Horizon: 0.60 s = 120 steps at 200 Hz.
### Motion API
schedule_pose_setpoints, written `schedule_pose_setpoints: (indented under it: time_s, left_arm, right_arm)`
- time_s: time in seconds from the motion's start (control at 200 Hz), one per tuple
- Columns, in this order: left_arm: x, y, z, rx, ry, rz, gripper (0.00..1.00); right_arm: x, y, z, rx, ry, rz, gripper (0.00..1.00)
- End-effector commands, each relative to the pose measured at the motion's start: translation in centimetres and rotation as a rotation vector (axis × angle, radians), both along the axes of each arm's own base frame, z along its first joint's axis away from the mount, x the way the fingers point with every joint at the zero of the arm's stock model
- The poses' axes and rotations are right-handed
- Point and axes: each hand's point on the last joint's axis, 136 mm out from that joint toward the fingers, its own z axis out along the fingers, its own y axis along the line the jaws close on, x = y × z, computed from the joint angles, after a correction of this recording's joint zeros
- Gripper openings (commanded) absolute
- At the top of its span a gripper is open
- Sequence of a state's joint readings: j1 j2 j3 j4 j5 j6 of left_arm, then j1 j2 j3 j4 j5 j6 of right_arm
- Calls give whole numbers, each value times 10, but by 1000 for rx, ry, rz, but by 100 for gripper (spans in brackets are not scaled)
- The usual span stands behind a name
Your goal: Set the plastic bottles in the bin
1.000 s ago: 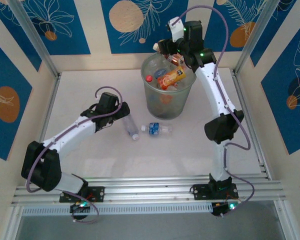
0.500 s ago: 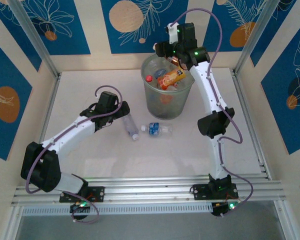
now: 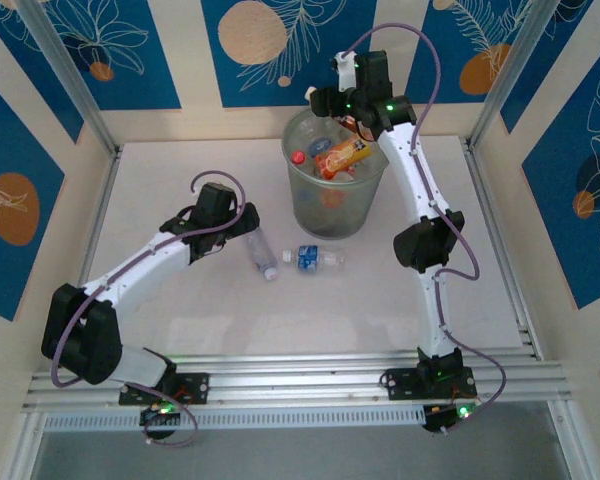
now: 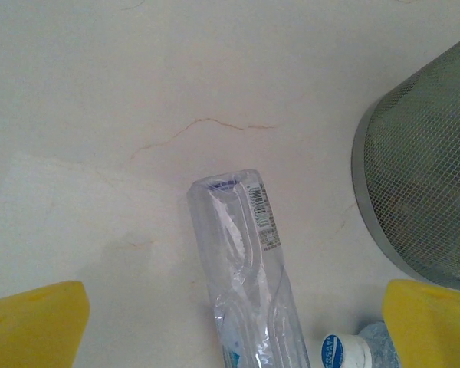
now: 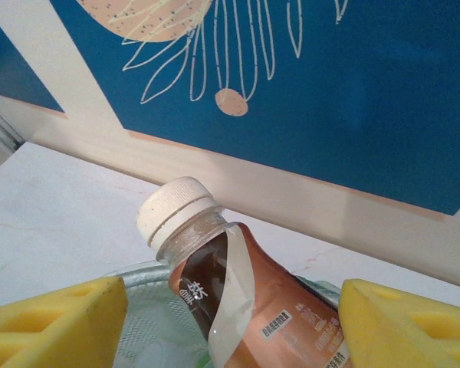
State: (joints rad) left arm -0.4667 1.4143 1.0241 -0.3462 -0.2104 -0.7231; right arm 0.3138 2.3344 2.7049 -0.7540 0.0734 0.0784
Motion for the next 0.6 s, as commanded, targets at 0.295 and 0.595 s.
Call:
schedule_pose_setpoints:
  time_s: [0.295, 0.595]
  left_arm:
    - [1, 8, 17, 13, -34, 16, 98]
    - [0, 11, 21, 17, -42, 23, 98]
  right_arm:
    - [-36, 6, -38, -86, 172, 128, 73]
    - [-53, 0, -44, -131, 221, 130, 68]
